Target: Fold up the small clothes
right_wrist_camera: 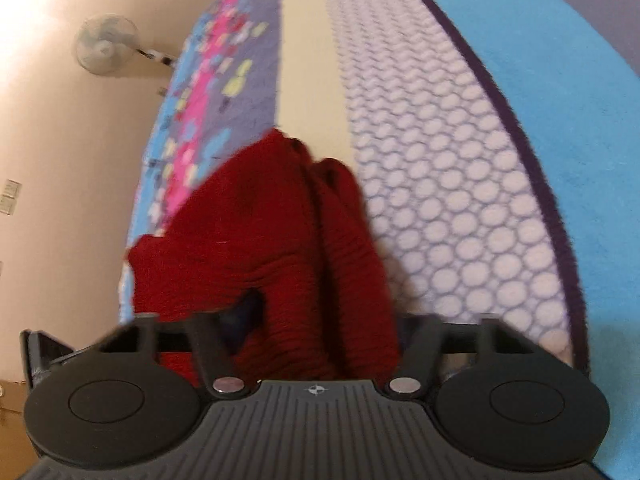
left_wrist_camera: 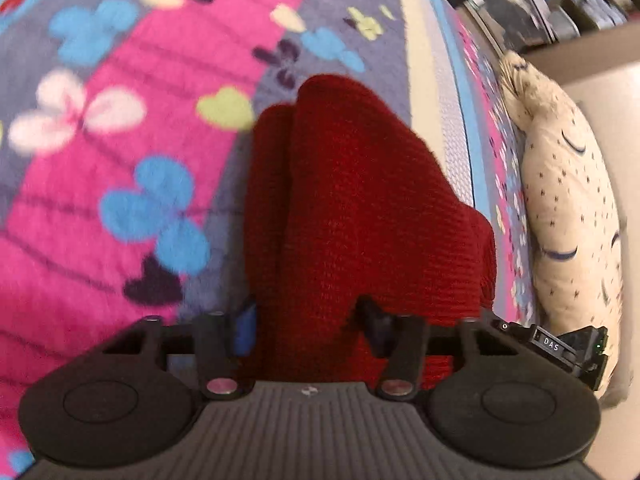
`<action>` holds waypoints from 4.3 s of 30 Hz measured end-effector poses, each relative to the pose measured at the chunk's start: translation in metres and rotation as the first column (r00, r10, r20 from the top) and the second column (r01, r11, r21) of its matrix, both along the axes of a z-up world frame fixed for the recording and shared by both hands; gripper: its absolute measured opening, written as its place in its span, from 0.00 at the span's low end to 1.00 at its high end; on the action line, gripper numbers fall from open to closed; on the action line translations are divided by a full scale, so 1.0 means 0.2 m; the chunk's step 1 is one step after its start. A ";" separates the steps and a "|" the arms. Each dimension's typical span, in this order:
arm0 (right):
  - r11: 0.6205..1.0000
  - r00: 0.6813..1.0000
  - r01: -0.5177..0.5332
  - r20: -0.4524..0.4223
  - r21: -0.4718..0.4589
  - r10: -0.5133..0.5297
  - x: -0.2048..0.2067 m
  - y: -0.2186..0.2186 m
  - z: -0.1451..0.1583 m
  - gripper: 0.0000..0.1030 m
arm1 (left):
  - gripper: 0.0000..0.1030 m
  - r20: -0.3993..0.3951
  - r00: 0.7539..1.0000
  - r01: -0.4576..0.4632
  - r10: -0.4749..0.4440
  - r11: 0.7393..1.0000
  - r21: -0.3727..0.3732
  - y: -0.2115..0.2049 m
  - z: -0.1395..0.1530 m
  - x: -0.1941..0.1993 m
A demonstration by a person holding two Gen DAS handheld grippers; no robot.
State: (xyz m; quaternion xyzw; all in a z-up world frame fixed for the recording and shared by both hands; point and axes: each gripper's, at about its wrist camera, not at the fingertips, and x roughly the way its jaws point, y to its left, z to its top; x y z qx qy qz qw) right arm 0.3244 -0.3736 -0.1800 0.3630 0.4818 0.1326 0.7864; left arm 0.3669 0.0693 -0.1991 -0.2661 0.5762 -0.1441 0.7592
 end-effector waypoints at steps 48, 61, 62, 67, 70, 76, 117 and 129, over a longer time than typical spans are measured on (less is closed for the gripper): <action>0.763 0.980 0.181 0.175 -0.620 -0.091 -0.68 0.33 0.14 0.73 | 0.84 0.099 0.981 0.106 -0.165 0.892 0.439 -0.09 0.17 -0.46; 0.718 0.924 0.268 0.382 -0.643 -0.004 -1.36 0.67 0.77 0.94 | 1.00 0.279 0.927 0.052 -0.252 0.820 0.570 -0.34 0.68 -1.24; 0.714 0.925 0.264 0.380 -0.648 0.002 -1.41 0.69 0.78 0.94 | 1.00 0.281 0.929 0.041 -0.240 0.823 0.567 -0.34 0.70 -1.28; 0.702 0.939 0.228 0.342 -0.674 0.023 -1.54 0.77 0.77 0.95 | 1.00 0.297 0.926 0.005 -0.231 0.797 0.605 -0.34 0.76 -1.43; 0.705 0.942 0.231 0.336 -0.671 0.012 -1.63 0.81 0.76 0.95 | 1.00 0.293 0.931 0.002 -0.219 0.805 0.593 -0.31 0.77 -1.50; 0.694 0.929 0.237 0.367 -0.680 0.043 -1.70 0.86 0.80 0.95 | 1.00 0.315 0.924 -0.018 -0.216 0.800 0.600 -0.29 0.80 -1.57; 0.707 0.927 0.227 0.371 -0.670 0.054 -1.72 0.88 0.81 0.96 | 1.00 0.331 0.914 -0.026 -0.233 0.783 0.621 -0.30 0.82 -1.58; 0.706 0.927 0.227 0.371 -0.670 0.054 -1.72 0.88 0.81 0.96 | 1.00 0.333 0.911 -0.020 -0.245 0.778 0.628 -0.30 0.81 -1.58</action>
